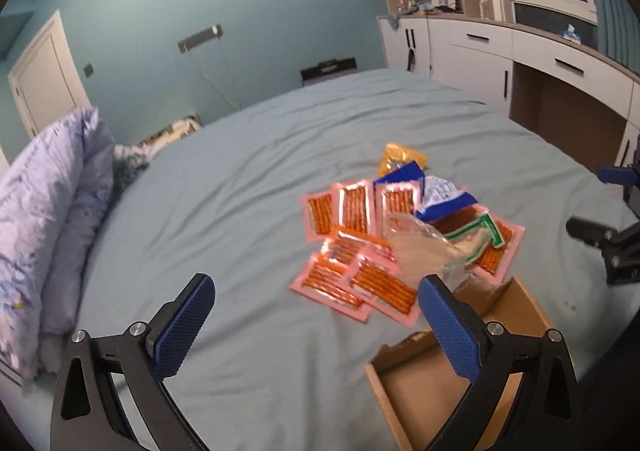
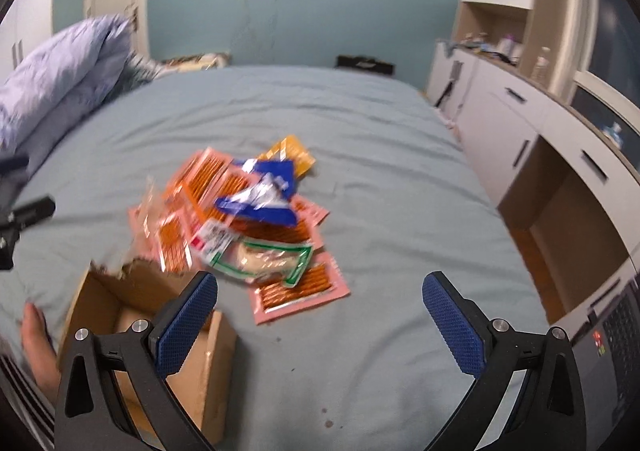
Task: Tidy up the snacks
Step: 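Turn both tools toward the snack pile and the empty cardboard box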
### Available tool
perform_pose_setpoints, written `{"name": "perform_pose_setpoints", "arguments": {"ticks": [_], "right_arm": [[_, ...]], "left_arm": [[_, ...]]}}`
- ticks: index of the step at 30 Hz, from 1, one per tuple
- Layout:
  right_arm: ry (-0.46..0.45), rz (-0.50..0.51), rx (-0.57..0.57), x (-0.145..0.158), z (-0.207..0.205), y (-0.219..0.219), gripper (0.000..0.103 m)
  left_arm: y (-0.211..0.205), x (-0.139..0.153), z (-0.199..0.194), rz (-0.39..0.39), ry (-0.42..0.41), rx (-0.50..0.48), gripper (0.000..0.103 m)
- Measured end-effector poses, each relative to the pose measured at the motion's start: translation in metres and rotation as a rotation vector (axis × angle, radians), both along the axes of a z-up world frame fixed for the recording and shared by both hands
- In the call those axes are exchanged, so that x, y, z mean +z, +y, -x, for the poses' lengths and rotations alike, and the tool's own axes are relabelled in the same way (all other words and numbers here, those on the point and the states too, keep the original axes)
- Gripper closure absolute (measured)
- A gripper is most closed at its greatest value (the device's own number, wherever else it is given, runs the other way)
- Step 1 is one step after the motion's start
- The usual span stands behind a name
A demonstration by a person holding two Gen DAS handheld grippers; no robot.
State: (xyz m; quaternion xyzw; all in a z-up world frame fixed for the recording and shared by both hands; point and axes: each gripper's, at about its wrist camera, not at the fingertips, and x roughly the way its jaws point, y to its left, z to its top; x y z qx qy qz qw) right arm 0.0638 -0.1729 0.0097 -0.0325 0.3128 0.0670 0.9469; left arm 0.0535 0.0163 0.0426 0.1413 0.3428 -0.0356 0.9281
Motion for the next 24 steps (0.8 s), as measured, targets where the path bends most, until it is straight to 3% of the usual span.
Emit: {"name": "perform_pose_setpoints", "arguments": {"ticks": [5, 11, 24], "right_arm": [[0.032, 0.027, 0.043, 0.006, -0.012, 0.004, 0.0], [0.035, 0.011, 0.046, 0.009, -0.015, 0.0, 0.0], [0.042, 0.05, 0.057, 0.004, -0.019, 0.013, 0.0]], "left_arm": [[-0.009, -0.007, -0.001, 0.022, 0.014, -0.016, 0.0], [-0.013, -0.009, 0.001, -0.035, -0.023, 0.007, 0.0], [-0.001, -0.003, 0.001, 0.019, -0.012, 0.034, 0.0]]}}
